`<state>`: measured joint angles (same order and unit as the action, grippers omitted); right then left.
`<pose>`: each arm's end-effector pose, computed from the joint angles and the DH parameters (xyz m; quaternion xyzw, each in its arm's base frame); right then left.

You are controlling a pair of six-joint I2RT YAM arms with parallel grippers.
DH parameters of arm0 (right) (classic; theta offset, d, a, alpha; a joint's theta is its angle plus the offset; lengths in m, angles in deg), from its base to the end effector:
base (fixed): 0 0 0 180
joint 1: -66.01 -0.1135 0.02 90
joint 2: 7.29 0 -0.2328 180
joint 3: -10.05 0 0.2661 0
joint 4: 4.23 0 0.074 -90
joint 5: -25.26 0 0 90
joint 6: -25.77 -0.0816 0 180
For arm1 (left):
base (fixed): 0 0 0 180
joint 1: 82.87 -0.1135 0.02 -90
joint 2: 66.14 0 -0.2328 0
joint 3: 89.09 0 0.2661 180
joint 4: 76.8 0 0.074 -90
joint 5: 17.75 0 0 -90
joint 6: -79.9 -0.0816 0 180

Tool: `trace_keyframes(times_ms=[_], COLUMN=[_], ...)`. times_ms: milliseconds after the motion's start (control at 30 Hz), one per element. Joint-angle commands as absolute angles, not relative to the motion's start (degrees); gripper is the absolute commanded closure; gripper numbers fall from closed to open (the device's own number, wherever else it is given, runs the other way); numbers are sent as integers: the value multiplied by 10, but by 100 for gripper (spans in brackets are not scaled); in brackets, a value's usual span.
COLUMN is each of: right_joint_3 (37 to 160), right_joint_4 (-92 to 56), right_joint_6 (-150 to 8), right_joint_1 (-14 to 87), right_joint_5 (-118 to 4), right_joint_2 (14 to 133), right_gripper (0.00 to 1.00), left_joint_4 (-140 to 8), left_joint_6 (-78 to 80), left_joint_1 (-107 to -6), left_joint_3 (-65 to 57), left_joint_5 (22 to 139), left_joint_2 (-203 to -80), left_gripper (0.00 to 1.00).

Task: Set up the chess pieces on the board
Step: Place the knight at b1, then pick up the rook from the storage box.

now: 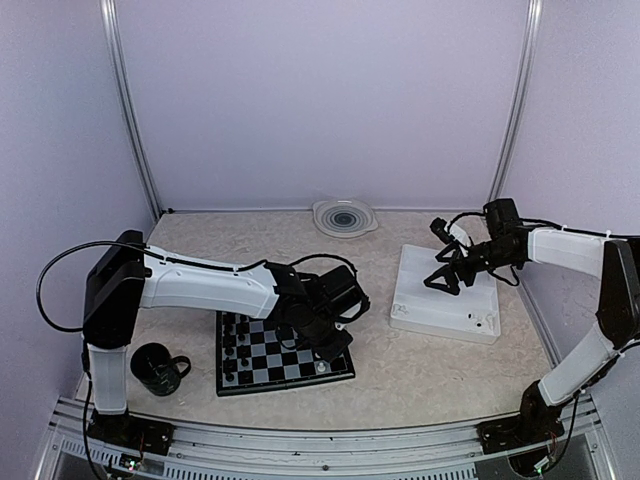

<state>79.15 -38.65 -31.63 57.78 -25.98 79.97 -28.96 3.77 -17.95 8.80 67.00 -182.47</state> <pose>0.3345 0.1000 0.1538 -0.4114 0.8002 0.2433 0.3621 0.1925 -0.3937 0.0958 0.4128 0.8863 -0.0957 0.1871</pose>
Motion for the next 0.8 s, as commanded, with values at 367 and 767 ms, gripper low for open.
trace_keyframes(times_ms=[367,767], right_joint_3=[860,882], right_joint_4=[-392,-527], right_joint_6=[-353,-311], right_joint_1=[578,603], right_joint_5=[-379,-250], right_joint_2=[731,833], right_gripper=[1,52], left_joint_4=[-237,-470], left_joint_6=[44,90], left_joint_1=[-170,-223], left_joint_3=[154,156], left_joint_5=[607,620], left_joint_2=[-1771,-1731], left_gripper=[57,53])
